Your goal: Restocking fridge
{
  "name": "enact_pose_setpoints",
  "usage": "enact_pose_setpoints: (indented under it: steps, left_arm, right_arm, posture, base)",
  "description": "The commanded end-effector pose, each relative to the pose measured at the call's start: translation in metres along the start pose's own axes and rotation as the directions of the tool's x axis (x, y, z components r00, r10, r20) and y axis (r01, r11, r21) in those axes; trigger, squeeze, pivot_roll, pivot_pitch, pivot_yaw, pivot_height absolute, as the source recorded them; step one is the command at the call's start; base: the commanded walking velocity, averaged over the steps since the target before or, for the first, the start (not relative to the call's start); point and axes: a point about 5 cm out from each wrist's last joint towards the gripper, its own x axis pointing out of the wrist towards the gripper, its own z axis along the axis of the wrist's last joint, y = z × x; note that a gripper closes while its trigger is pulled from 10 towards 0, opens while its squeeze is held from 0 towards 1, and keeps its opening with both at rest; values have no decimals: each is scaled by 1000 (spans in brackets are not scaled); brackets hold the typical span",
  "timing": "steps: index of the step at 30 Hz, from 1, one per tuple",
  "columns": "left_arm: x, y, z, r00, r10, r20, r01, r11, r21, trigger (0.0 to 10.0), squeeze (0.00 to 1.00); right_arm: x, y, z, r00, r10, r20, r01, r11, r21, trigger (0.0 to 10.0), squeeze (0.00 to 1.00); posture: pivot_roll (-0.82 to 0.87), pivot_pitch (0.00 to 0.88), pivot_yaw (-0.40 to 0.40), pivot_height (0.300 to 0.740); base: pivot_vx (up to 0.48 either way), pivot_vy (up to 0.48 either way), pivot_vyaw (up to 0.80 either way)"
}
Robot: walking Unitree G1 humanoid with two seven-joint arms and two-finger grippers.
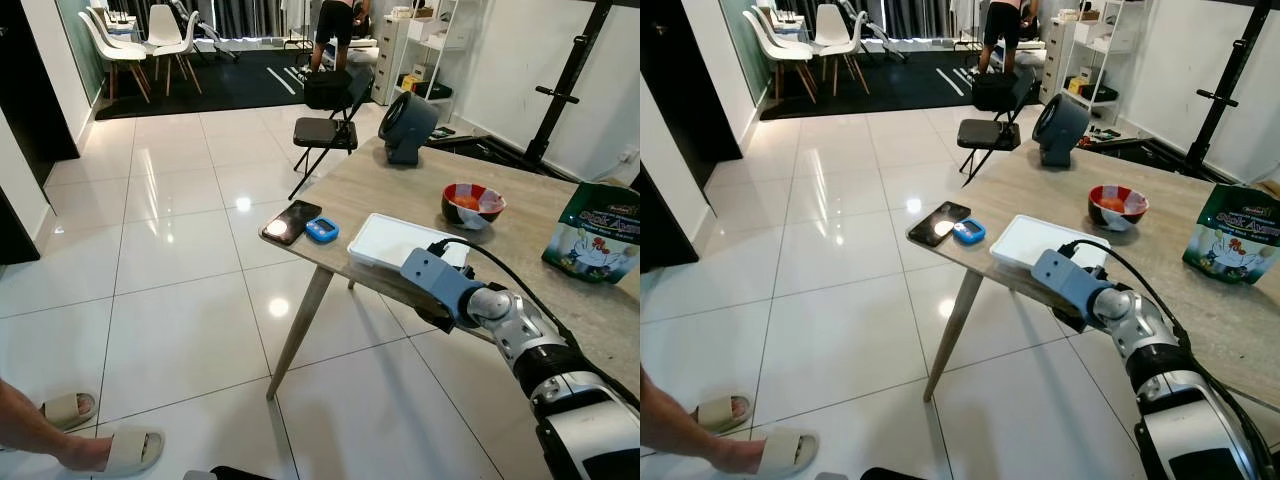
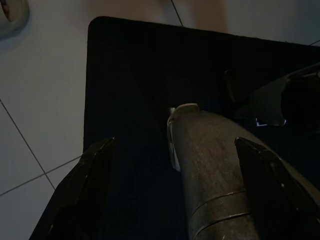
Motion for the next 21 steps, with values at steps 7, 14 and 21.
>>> enact_pose_setpoints:
  steps: [7, 14, 21]
  left_arm:
    - [0, -4, -7, 1000, -7, -31, 7, 1000, -3, 10000, 0]
    - [0, -5, -7, 999, -9, -31, 9, 1000, -1, 10000, 0]
    - [0, -5, -7, 999, -10, -34, 10, 1000, 4, 10000, 0]
  right_arm:
    - [1, 21, 5, 978, 192, 84, -200, 974, 105, 10000, 0]
    - [0, 27, 18, 954, 242, 176, -269, 952, 146, 10000, 0]
    - [-3, 29, 29, 926, 268, 265, -321, 929, 181, 10000, 0]
  posture:
    - [-80, 0, -38, 740]
    - [-80, 0, -38, 740]
    - [-82, 0, -38, 740]
  base:
    - [0, 0, 0]
    - [0, 0, 0]
    - [0, 0, 0]
